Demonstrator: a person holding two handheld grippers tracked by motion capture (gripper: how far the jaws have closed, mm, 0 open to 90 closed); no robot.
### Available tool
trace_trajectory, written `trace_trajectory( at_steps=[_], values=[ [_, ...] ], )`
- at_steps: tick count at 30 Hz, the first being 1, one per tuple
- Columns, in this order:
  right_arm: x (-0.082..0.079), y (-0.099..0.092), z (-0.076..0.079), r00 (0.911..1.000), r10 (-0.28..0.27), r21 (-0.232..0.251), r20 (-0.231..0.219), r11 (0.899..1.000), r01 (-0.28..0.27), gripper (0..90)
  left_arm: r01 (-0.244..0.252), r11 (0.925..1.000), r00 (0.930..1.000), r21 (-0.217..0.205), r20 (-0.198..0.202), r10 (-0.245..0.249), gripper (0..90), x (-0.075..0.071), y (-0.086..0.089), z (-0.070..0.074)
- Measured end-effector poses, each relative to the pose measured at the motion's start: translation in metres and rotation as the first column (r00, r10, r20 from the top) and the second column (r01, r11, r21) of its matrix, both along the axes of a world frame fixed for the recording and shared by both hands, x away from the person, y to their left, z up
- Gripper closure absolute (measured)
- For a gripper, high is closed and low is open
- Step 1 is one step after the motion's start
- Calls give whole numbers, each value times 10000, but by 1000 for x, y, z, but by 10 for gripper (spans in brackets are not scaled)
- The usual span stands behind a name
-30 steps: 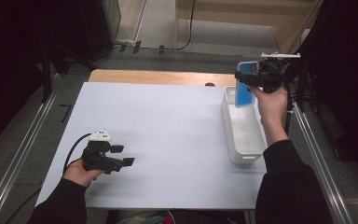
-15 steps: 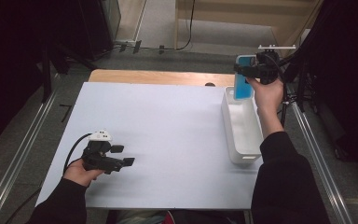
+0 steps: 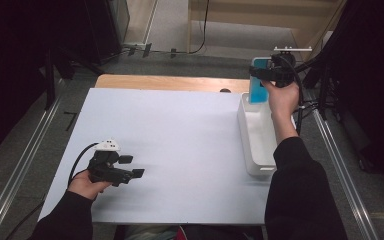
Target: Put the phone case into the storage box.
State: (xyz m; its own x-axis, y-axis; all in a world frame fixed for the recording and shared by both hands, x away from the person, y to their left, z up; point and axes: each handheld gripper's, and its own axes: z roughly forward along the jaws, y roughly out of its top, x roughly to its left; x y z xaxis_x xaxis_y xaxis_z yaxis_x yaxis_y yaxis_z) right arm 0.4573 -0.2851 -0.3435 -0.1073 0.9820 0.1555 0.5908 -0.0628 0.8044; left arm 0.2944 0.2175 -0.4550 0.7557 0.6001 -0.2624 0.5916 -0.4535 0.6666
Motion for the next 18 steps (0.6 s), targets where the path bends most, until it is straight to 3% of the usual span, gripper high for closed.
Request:
trace_trajectory(
  at_steps=[4, 8, 18],
  values=[
    [3, 2, -5, 10000, -87, 61, -15, 9999, 87, 150, 3, 10000, 10000, -16, 12, -3, 256, 0, 0, 0],
    [5, 4, -10, 9999, -104, -213, 120, 9997, 106, 150, -12, 10000, 10000, -56, 10, 12, 257, 0, 0, 0],
    [7, 3, -21, 9998, -63, 31, 182, 10000, 62, 150, 10, 10000, 10000, -10, -18, -10, 257, 0, 0, 0]
  ],
)
